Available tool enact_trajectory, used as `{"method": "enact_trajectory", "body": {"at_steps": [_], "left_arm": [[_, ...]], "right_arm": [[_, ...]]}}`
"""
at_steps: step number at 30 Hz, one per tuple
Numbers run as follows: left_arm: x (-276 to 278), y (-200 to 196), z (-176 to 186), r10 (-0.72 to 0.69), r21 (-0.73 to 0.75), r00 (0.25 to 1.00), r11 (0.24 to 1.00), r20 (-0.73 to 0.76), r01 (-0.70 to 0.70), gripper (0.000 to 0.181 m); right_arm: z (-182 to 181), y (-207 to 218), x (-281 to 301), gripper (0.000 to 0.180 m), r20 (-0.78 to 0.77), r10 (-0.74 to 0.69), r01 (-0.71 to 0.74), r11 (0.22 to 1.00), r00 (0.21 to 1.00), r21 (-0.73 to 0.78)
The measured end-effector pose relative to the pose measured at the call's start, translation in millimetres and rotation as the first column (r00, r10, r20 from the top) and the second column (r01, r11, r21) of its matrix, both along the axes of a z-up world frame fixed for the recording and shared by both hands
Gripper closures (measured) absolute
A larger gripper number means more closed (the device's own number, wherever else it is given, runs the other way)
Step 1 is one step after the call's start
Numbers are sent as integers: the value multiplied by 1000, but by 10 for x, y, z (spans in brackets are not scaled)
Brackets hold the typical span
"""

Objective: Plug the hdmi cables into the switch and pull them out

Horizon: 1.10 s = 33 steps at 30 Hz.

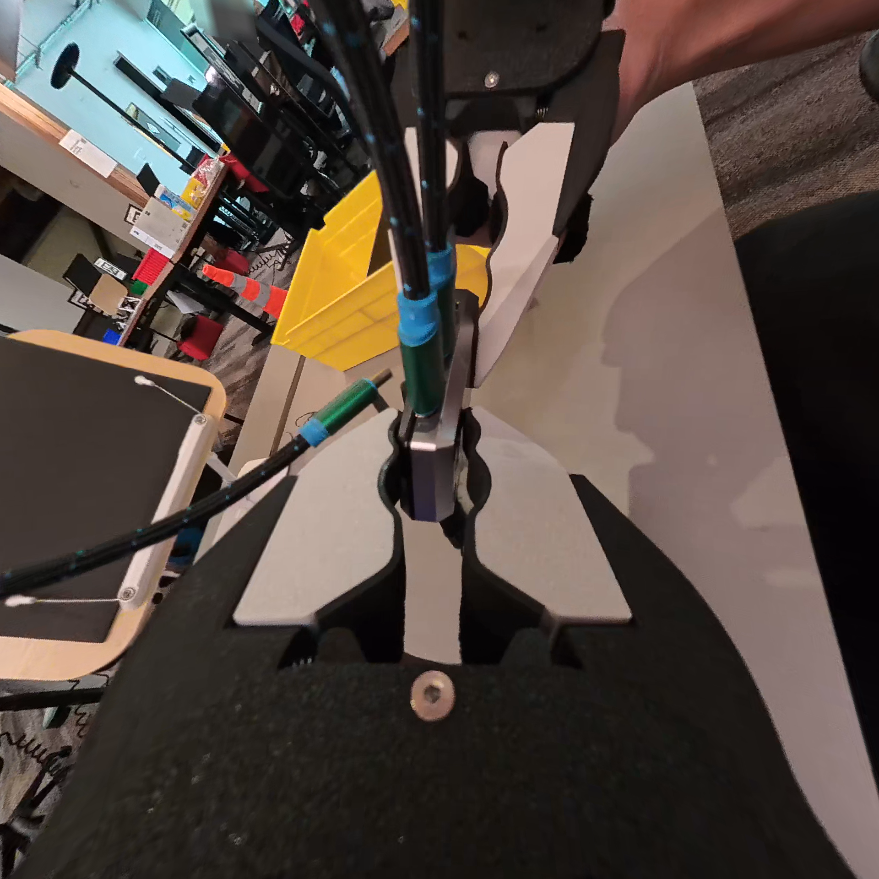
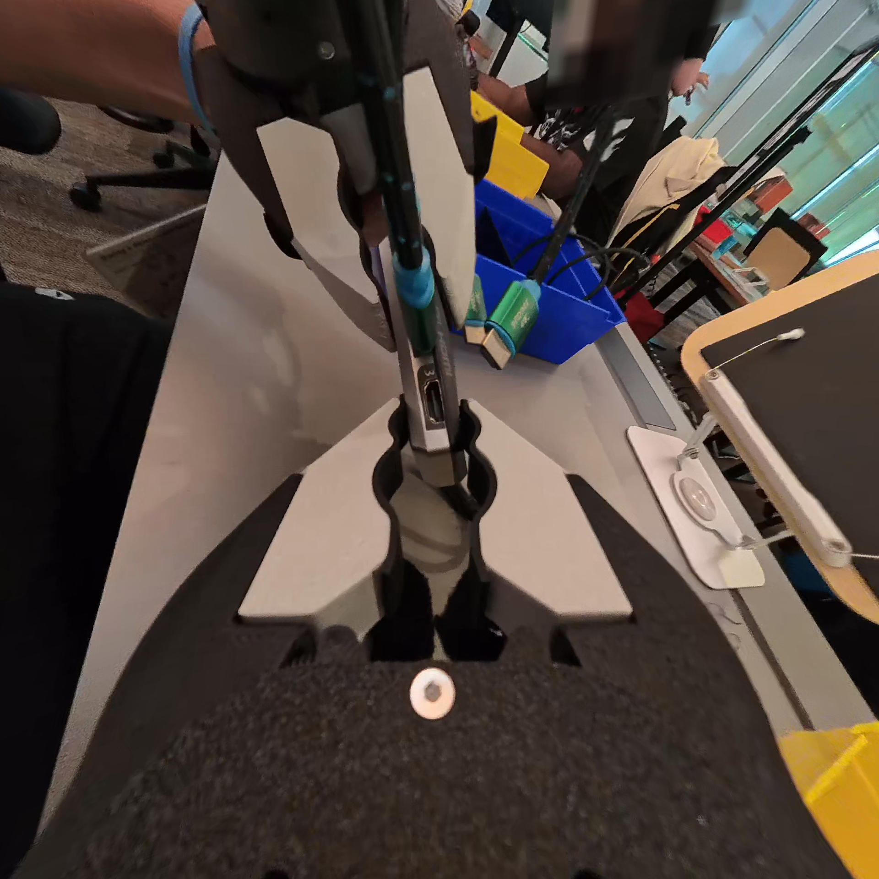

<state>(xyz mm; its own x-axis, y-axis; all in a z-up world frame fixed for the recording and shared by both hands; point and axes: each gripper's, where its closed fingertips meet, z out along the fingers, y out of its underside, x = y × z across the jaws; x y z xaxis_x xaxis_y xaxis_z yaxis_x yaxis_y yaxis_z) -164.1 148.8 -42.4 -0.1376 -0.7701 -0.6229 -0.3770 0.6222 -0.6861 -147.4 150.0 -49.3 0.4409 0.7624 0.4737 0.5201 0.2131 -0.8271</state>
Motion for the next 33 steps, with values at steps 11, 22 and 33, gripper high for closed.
{"method": "enact_trajectory", "body": {"at_steps": [11,22,33], "left_arm": [[40,853,2,420,294,903,855,93,-428,160],[174,1065,-501,574,282,798,747,182,-602,160],[202,1068,-700,585,304,797,740,149,-600,160]], "right_arm": [[-115,552,332,138,-263,-357,324,932,896,-163],[-225,621,-20,134,-506,-449,337,892,736,-301],[-179,598,74,155,-500,-474,429,878,725,-211]]}}
